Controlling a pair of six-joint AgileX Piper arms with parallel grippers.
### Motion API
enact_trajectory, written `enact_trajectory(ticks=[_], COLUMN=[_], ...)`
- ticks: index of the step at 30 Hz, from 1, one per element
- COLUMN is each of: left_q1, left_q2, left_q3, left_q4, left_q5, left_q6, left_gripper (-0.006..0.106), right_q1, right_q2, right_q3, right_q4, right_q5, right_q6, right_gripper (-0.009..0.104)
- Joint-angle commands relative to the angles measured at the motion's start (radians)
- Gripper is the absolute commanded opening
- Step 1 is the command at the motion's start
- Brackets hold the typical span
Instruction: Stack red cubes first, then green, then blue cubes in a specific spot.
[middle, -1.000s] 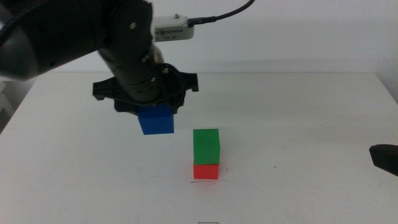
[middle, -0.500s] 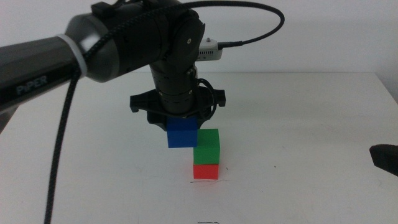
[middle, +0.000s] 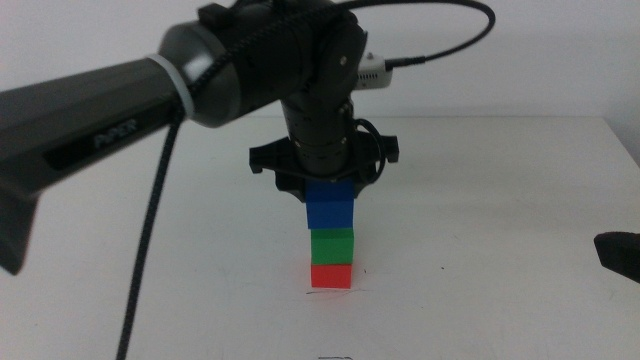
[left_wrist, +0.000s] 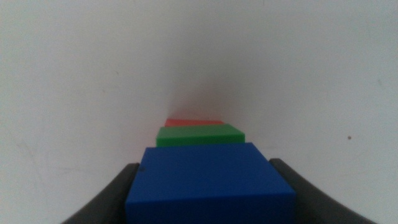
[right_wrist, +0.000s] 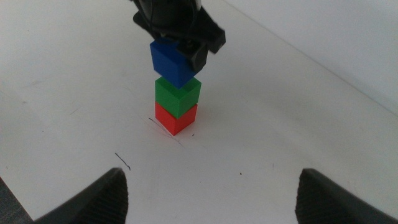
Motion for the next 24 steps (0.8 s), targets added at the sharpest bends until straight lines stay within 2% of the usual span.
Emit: enact_trajectory(ticks=[1, 17, 24], left_q1=[-0.009, -0.012, -0.012], left_q2=[-0.038, -0.018, -0.018], left_q3=[-0.036, -0.036, -0.036], left_q4=[0.003, -0.023, 0.018], left_q5=[-0.013, -0.028, -0.008], left_q6=[-0.016, -0.001, -0.021], left_gripper=[-0.002, -0.002, -0.002], right_q1=[-0.009, -0.009, -0.009], right_q2=[0.001, 0.001, 0.001], right_q3=[-0.023, -0.023, -0.023], right_q4=[0.001, 0.001, 0.001], right_q5=[-0.066, -0.066, -0.066], right_q6=[-0.011, -0.011, -0.011], right_gripper=[0.076, 0.076, 0.076])
